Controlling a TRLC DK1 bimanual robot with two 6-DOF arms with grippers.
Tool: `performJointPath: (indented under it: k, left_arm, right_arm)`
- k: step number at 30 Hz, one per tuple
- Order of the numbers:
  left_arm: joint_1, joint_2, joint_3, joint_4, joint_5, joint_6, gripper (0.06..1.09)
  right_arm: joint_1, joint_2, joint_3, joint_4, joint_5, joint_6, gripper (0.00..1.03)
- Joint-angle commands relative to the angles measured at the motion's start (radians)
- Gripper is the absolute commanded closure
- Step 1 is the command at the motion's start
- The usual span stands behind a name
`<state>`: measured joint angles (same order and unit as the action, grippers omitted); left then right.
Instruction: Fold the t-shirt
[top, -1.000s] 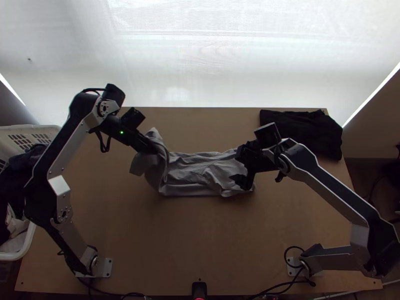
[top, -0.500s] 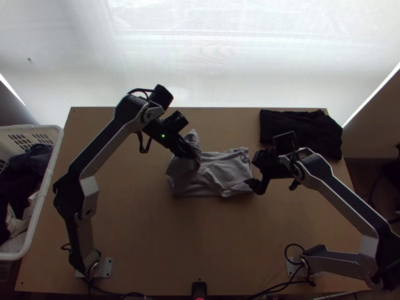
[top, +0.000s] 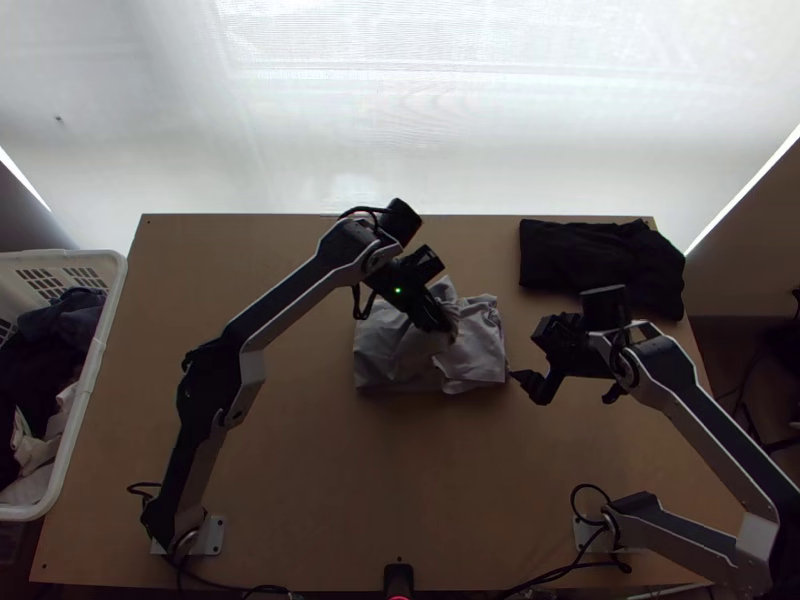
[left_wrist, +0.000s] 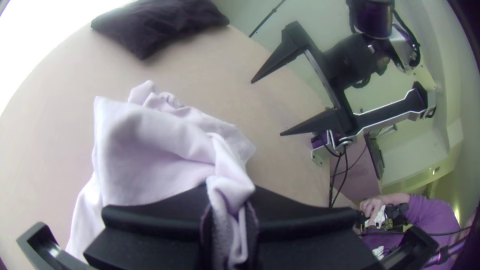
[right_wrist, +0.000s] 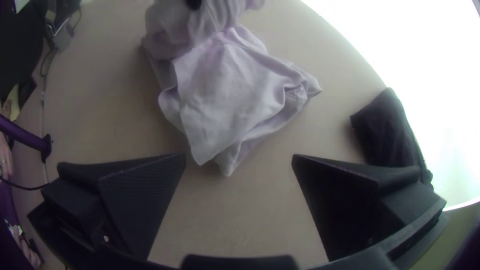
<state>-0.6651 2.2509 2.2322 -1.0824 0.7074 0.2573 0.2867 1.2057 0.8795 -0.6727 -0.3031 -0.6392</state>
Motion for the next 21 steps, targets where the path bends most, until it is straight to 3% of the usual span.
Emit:
performJointPath:
  k: [1, 17, 18, 19, 21]
  left_arm:
    - [-0.06, 0.079, 0.03, 0.156, 0.0, -0.082, 1.05]
    - [-0.172, 0.242, 0.08, 0.285, -0.029, -0.165, 1.03]
    - [-0.176, 0.246, 0.083, 0.289, -0.031, -0.165, 0.97]
    - [-0.177, 0.249, 0.083, 0.299, -0.031, -0.165, 0.84]
    - [-0.18, 0.246, 0.086, 0.308, -0.032, -0.165, 0.43]
  right_arm:
    - [-0.032, -0.061, -0.057, 0.001, 0.002, 0.004, 0.04]
    - [-0.04, -0.158, -0.131, 0.001, 0.001, 0.021, 0.04]
    - [-0.04, -0.164, -0.134, 0.001, 0.001, 0.026, 0.04]
    - [-0.038, -0.169, -0.137, 0.001, 0.001, 0.029, 0.04]
    - [-0.037, -0.175, -0.14, 0.001, 0.001, 0.03, 0.04]
